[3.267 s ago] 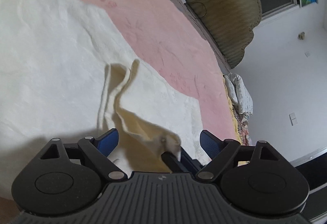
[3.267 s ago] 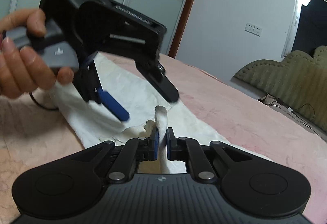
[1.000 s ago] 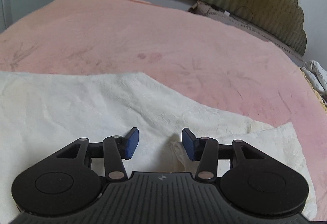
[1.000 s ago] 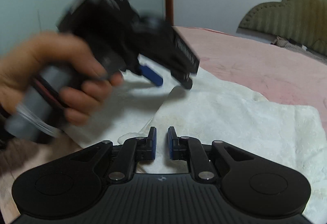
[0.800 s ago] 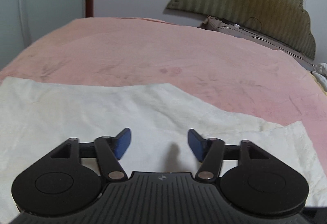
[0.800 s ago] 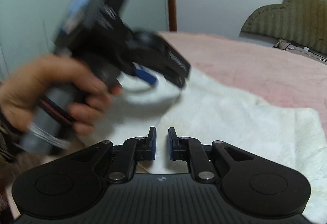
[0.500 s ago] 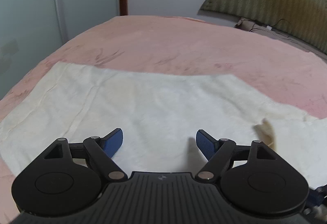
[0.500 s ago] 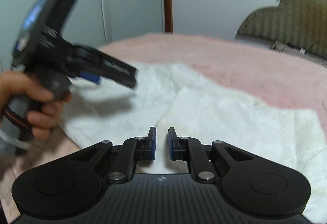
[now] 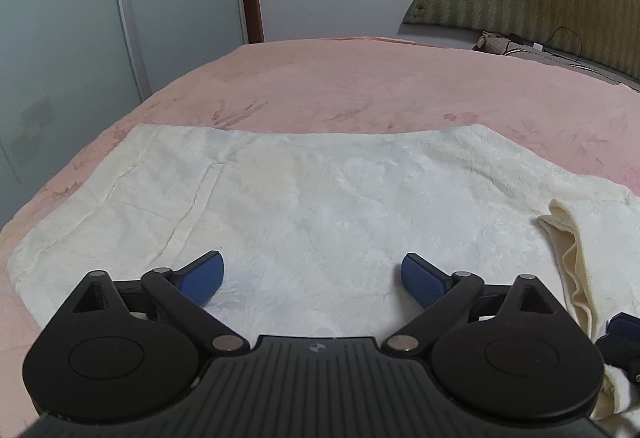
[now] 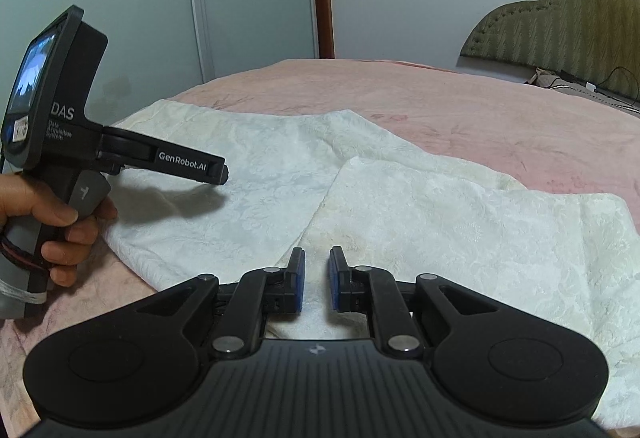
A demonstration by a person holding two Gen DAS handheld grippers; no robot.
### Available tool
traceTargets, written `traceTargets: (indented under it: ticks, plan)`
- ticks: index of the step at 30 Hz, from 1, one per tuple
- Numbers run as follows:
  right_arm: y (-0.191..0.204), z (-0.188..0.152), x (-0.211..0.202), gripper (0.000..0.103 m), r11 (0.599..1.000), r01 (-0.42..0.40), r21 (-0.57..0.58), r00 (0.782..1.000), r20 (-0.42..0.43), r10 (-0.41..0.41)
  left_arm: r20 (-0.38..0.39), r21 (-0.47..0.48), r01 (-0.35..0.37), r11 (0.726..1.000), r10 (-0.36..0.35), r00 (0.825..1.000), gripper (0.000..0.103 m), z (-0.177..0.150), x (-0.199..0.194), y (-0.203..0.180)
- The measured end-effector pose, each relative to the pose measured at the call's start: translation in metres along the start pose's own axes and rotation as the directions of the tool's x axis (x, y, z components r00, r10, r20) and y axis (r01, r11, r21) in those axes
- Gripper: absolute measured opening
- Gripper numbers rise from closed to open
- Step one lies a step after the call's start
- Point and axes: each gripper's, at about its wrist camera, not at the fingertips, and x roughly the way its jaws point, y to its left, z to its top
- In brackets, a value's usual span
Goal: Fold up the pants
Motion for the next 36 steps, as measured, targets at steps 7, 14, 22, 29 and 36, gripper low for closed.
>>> traceTargets:
  ticks: [7,14,22,29,36]
  plan:
    - [-0.003,0.001,-0.002,0.013,1.0,-0.008,0.013,1.0,0.018,0.007,-0.003,0.001,0.015,1.0,-0.015,1.0,0.101,0.0,-0.005,0.004]
    - [0.043,0.018,-0.006,0.027,0.99,-0.07,-0.124,0.993,0.082,0.081,-0.051,-0.019,-0.134,0.991,0.133,0.99,0.102,0.002,-0.028,0.037]
    - [0.137,0.02,0.016,0.066,0.859,-0.137,-0.493,0.979,0.061,0.192,-0.125,-0.26,-0.148,0.954,0.119,0.985,0.098,-0.014,-0.053,0.141]
    - [0.18,0.009,0.057,0.066,0.772,-0.098,-0.628,0.991,0.007,0.131,-0.141,-0.597,0.05,0.801,-0.166,0.976,0.096,-0.028,-0.049,0.209]
    - [0.21,0.01,0.088,0.049,0.662,-0.009,-0.749,0.991,0.079,0.104,-0.067,-0.695,0.191,0.693,-0.327,0.943,0.097,-0.027,-0.03,0.201]
